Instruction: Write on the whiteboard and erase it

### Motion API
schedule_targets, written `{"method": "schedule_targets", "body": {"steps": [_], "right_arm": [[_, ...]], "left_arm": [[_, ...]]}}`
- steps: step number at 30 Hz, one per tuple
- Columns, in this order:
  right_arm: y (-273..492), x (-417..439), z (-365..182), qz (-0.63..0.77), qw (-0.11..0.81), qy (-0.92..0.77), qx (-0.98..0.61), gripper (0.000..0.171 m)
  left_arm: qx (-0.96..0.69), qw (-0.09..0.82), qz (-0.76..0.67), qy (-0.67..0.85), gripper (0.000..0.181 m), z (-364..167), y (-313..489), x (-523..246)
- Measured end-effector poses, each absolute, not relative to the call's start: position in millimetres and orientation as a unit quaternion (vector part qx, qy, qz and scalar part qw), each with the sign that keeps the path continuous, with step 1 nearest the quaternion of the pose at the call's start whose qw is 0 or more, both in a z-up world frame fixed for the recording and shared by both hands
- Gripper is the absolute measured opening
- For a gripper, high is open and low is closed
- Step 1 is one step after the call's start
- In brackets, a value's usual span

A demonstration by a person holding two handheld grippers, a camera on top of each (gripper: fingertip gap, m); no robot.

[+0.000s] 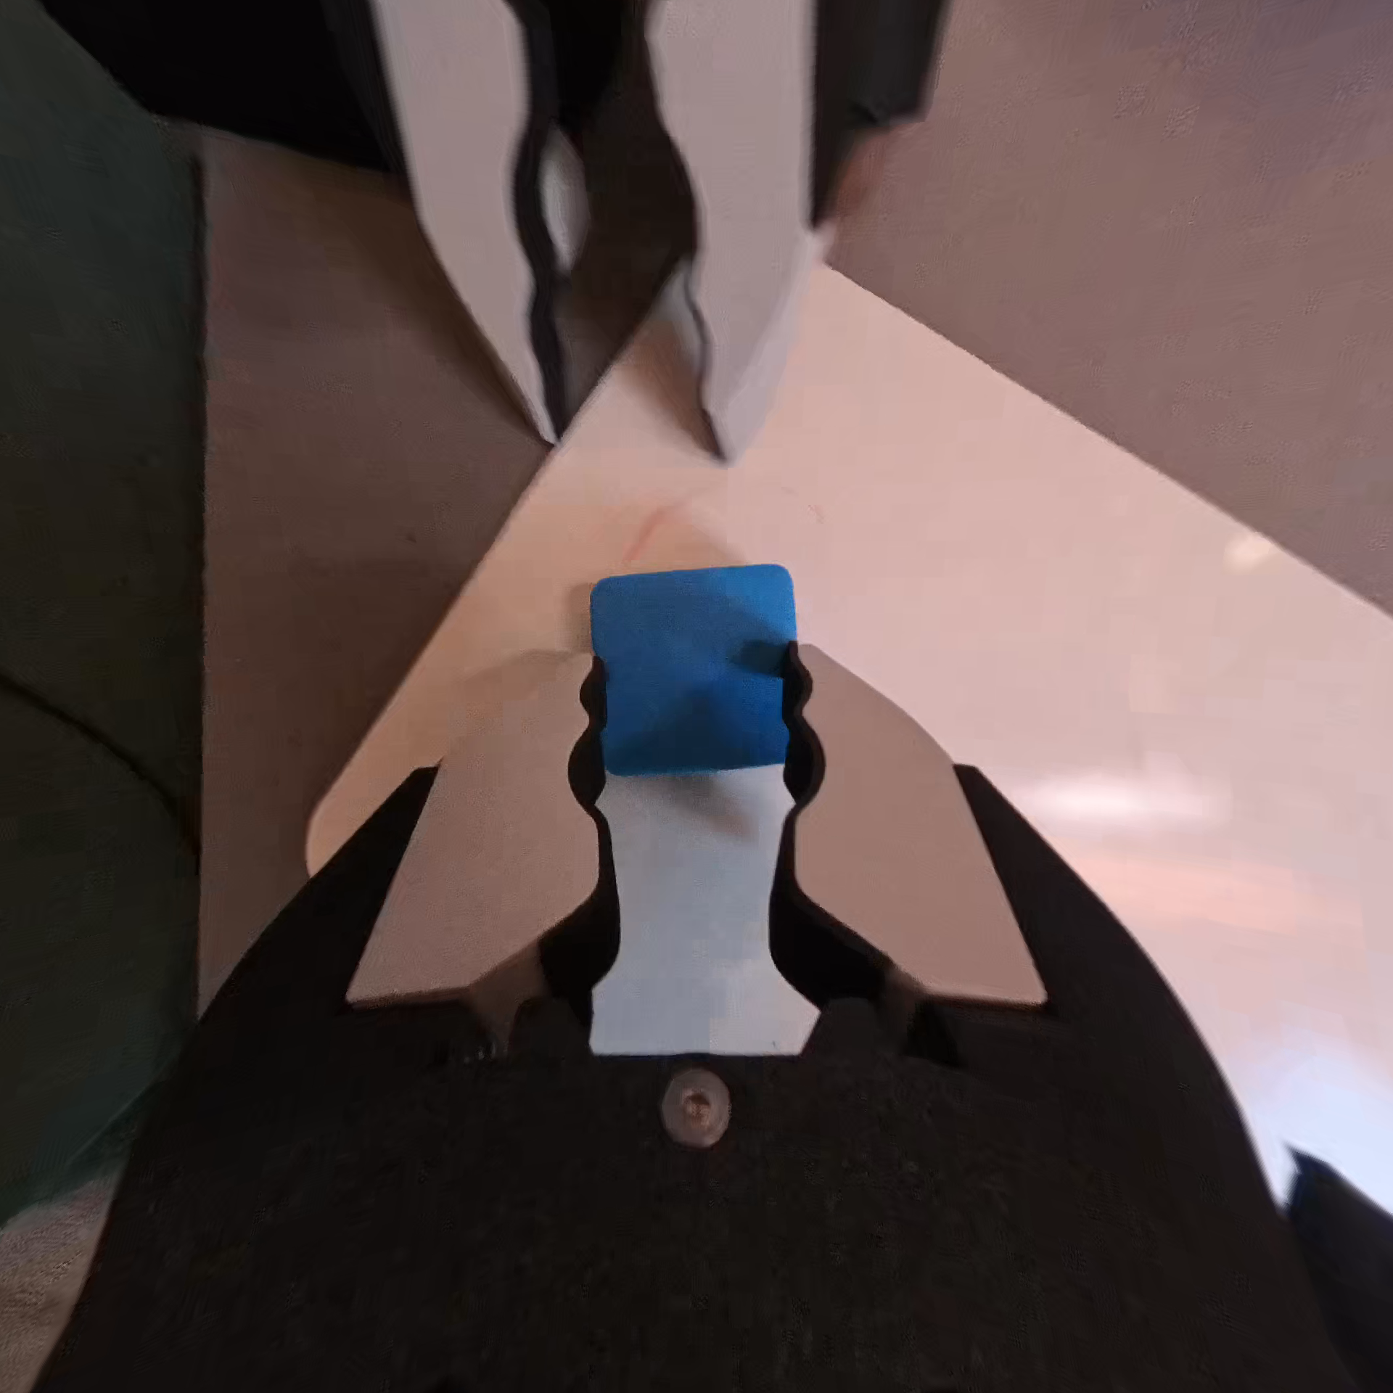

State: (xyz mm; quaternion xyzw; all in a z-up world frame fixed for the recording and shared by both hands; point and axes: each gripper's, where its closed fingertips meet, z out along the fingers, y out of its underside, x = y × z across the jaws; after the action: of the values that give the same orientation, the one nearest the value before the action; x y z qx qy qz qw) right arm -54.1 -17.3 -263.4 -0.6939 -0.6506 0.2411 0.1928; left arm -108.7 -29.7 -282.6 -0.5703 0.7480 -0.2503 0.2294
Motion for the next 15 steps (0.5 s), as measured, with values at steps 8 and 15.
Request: {"method": "schedule_targets", "body": {"steps": [8,15], "right_arm": [[6.7,-59.6,-263.3,0.213,0.175,-0.670,-0.689,0.045],[-21.3,-58.1,-262.9,0.198,0.115,-0.715,-0.660,0.045]], "left_arm": [[-0.570,0.230,-0.250,0.748,0.046,-281.9,-30.1,-108.3],[-0.569,0.234,-0.250,0.747,0.042,-280.9,-28.4,-113.6]]}}
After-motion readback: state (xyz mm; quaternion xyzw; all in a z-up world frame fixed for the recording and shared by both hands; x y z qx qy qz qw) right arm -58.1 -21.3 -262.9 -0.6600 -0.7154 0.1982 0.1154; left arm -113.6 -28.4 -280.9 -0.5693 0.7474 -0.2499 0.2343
